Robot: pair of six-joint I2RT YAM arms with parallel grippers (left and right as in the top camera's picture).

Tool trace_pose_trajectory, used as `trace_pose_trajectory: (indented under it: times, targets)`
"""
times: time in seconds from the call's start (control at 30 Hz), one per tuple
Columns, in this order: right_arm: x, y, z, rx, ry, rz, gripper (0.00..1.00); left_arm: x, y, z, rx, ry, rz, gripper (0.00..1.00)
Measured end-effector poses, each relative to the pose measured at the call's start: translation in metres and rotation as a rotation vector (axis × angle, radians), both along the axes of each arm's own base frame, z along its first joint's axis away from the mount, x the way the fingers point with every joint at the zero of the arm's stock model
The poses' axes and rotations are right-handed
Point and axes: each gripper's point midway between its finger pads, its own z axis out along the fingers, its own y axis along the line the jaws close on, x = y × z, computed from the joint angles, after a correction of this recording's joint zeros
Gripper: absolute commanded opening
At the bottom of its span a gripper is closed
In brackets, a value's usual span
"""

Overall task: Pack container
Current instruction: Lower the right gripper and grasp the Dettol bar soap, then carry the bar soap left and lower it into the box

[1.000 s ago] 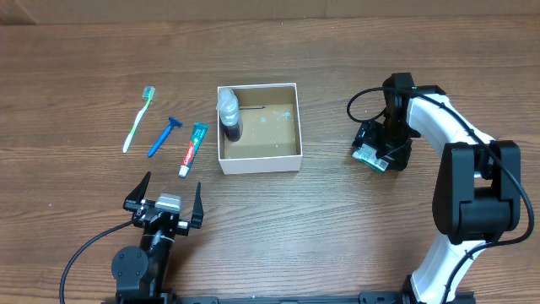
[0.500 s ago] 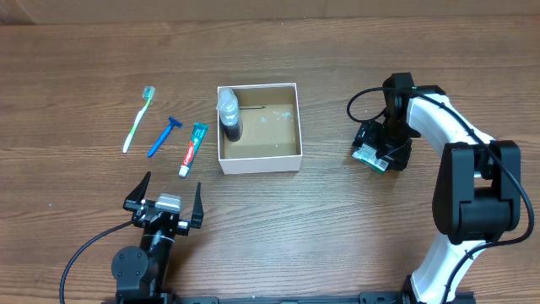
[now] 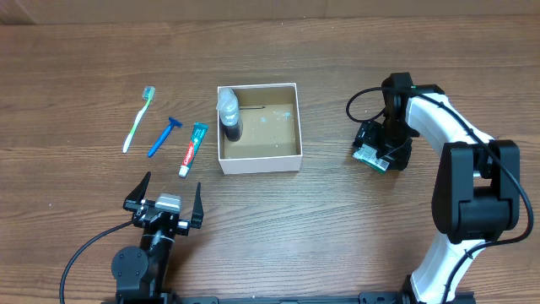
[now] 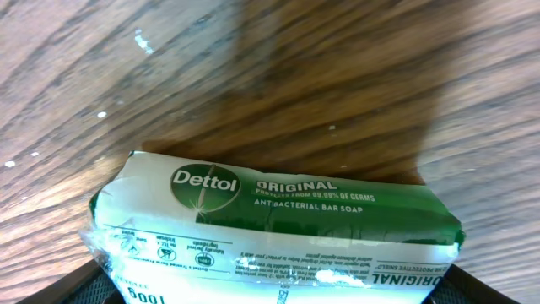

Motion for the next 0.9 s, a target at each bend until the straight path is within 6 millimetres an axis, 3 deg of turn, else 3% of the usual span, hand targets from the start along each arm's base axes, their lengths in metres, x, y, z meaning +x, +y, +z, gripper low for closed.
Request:
trace_pose_trajectory:
  times: [0.27,0.53,0.67,0.73,0.9]
  targets:
    - [-0.005,-0.013,0.016,-0.073,0.074,0.036,0.68,0.0,0.0,0.0,0.0,0.0,0.0,1.0]
    - [0.027,-0.006,0.087,-0.082,-0.053,0.088,0.68,0.0,0.0,0.0,0.0,0.0,0.0,1.0]
    - [0.038,0.026,0.142,-0.067,-0.215,0.164,0.68,0.0,0.0,0.0,0.0,0.0,0.0,1.0]
    - [0.04,0.054,0.171,-0.043,-0.312,0.231,0.68,0.0,0.0,0.0,0.0,0.0,0.0,1.0]
    - [0.036,0.123,0.192,0.007,-0.426,0.376,0.68,0.0,0.0,0.0,0.0,0.0,0.0,1.0]
